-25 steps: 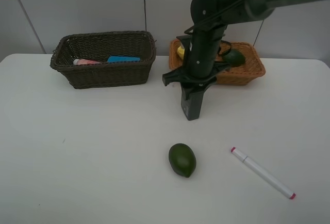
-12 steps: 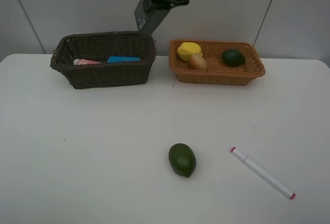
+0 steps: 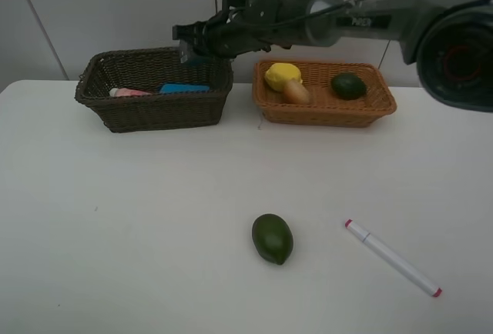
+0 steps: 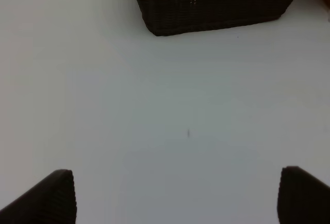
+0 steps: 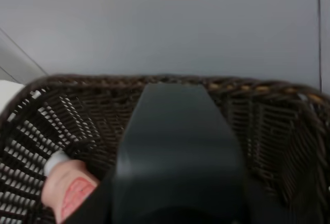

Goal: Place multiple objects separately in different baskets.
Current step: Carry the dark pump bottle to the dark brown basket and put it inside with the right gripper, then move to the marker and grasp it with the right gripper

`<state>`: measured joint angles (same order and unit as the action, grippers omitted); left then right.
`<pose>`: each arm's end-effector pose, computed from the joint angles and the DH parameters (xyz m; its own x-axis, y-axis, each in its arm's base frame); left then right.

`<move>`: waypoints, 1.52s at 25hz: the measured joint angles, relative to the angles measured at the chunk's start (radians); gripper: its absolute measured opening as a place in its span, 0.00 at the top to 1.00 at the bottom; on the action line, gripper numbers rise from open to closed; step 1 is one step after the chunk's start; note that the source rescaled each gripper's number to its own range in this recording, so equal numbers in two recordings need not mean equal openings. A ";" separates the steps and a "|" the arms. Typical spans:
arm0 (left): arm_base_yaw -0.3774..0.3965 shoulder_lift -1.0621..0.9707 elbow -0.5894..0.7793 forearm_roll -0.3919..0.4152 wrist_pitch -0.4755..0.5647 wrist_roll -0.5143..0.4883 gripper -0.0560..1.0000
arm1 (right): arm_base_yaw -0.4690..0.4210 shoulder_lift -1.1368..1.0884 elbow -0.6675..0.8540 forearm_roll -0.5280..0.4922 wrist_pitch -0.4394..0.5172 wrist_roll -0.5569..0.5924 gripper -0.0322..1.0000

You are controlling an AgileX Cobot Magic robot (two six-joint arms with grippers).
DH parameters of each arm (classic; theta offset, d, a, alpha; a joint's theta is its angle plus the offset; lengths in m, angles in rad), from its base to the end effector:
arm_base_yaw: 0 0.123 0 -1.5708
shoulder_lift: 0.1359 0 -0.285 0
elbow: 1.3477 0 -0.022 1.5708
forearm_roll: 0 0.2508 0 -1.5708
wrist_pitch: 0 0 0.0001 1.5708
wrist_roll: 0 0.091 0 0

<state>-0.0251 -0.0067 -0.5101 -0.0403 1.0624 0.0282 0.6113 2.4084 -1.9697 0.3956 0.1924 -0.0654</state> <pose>-0.0072 -0.0030 0.2800 -0.4416 0.0197 -0.8970 0.0604 0.9981 -0.0079 0.4522 0.3252 0.1717 -0.5906 -0.0267 -0.8065 -0.4605 0.8318 0.3097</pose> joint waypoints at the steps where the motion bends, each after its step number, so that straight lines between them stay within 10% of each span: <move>1: 0.000 0.000 0.000 0.000 0.000 0.000 0.00 | 0.000 0.014 -0.007 0.001 -0.013 0.000 0.63; 6: 0.000 0.000 0.000 0.000 0.000 0.000 0.00 | 0.000 0.023 -0.027 0.001 -0.086 0.000 0.12; 10: 0.000 0.000 0.000 0.000 0.000 0.000 0.00 | 0.000 -0.001 -0.027 -0.034 -0.003 0.000 0.01; 22: 0.000 0.000 0.000 0.000 0.000 0.000 0.00 | 0.000 -0.342 -0.026 -0.396 0.994 0.048 0.00; 28: 0.000 0.000 0.000 0.000 0.000 0.000 0.00 | 0.000 -0.455 0.162 -0.490 1.020 0.052 0.00; 38: 0.000 0.000 0.000 0.000 0.000 0.000 0.00 | 0.000 -0.758 0.971 -0.483 0.876 0.101 0.00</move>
<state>-0.0251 -0.0067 -0.5101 -0.0403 1.0624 0.0282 0.6113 1.6506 -0.9986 -0.0872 1.0687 0.0355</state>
